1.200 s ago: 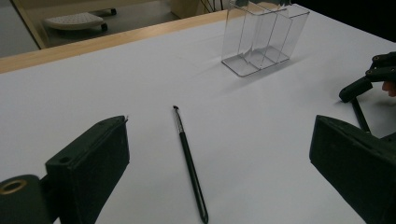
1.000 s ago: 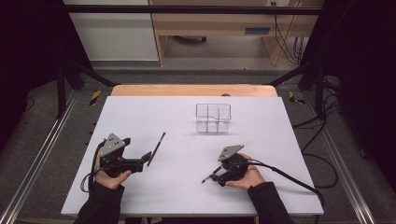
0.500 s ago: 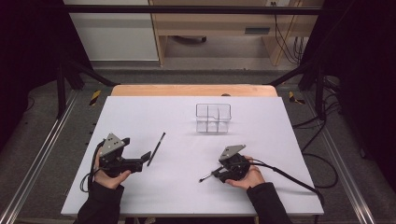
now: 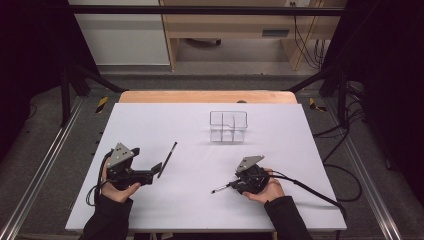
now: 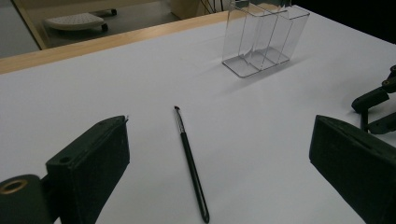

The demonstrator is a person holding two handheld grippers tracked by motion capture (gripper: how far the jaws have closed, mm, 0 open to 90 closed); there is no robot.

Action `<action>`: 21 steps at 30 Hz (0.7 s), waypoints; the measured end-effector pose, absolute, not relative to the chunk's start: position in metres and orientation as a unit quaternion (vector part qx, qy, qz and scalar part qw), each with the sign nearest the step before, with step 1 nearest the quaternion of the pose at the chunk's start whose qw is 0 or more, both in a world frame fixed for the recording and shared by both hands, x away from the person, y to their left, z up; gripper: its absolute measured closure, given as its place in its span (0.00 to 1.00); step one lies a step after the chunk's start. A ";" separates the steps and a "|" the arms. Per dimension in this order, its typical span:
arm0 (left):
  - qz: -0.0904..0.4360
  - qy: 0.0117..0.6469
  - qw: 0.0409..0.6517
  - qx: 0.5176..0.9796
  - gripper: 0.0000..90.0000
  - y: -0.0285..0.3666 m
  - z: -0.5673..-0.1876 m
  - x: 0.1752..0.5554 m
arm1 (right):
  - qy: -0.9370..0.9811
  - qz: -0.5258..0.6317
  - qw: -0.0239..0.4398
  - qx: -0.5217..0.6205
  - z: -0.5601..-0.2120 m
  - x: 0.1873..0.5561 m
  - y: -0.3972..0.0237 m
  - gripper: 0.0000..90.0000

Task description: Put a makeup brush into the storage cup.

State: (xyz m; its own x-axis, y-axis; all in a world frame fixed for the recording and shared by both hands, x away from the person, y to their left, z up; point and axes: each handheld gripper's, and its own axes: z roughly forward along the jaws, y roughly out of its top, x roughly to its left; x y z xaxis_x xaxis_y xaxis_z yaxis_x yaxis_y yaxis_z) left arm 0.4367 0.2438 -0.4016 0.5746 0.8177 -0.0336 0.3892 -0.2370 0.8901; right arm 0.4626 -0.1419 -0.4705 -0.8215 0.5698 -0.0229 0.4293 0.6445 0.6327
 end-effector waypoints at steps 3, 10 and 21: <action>0.228 0.401 0.470 0.753 0.05 0.244 -0.402 0.437 | 0.900 0.315 0.114 0.279 -0.469 0.461 -0.144 0.69; 0.228 0.401 0.470 0.753 0.05 0.244 -0.401 0.437 | 0.900 0.314 0.116 0.280 -0.467 0.460 -0.145 0.75; 0.225 0.401 0.469 0.754 0.05 0.244 -0.403 0.438 | 0.903 0.319 0.114 0.266 -0.471 0.460 -0.142 0.66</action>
State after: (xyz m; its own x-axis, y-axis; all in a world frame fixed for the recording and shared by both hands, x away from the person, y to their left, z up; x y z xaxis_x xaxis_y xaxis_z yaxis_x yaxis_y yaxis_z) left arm 0.4378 0.2442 -0.4027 0.5767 0.8161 -0.0367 0.3937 -0.2383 0.8878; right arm 0.4599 -0.1424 -0.4709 -0.8320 0.5535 -0.0363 0.4081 0.6551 0.6358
